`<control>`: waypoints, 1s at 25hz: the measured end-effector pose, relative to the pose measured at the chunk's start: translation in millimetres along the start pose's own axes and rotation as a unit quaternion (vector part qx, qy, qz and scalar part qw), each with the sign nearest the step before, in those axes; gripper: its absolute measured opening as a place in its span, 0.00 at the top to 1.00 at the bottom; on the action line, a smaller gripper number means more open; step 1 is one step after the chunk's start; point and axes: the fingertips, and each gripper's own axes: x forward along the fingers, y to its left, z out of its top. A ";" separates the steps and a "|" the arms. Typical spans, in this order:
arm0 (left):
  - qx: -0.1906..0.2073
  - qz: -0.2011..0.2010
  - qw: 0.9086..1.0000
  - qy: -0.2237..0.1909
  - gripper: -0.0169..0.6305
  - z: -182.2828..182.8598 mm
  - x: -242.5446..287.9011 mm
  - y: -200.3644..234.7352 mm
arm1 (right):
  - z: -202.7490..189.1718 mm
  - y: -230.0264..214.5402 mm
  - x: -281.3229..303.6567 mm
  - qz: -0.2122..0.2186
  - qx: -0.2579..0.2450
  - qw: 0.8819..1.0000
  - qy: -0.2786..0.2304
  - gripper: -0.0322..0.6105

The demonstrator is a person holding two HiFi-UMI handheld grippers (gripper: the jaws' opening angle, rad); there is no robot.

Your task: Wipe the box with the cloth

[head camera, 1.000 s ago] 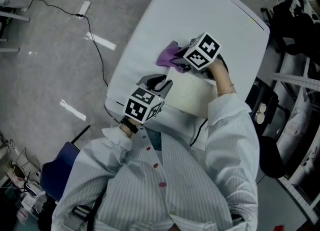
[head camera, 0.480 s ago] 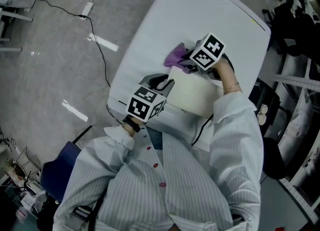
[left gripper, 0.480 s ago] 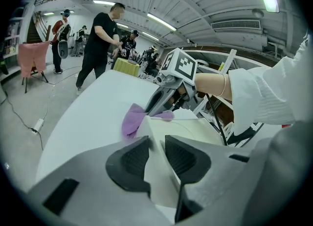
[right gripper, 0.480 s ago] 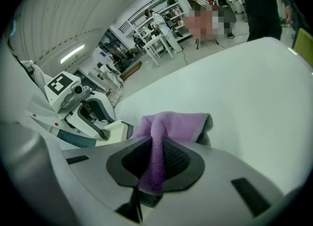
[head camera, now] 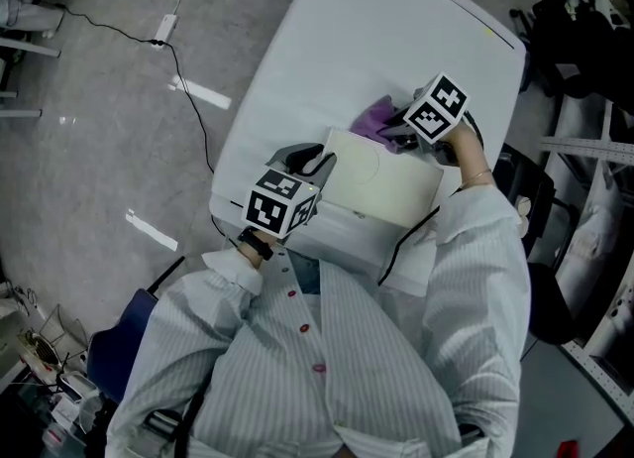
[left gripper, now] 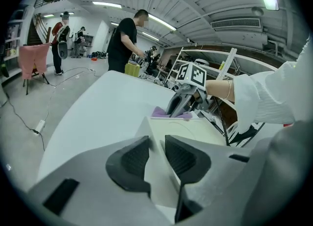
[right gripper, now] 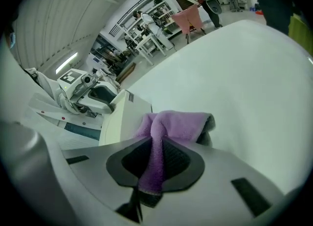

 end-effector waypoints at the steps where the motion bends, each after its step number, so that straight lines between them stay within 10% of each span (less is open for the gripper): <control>1: 0.000 0.000 1.000 0.000 0.84 -0.5 0.0 -0.1 | -6.5 -1.3 -2.8 -0.002 0.006 1.000 -0.002 0.86; 16: 0.004 0.008 1.000 0.002 0.84 -1.6 1.8 -1.8 | -100.2 -23.0 -51.4 -0.021 0.121 0.990 -0.064 0.85; 25: 0.006 0.012 1.000 -0.002 0.84 -3.2 1.1 -2.9 | -124.3 -24.4 -73.8 -0.046 0.212 0.936 -0.277 0.85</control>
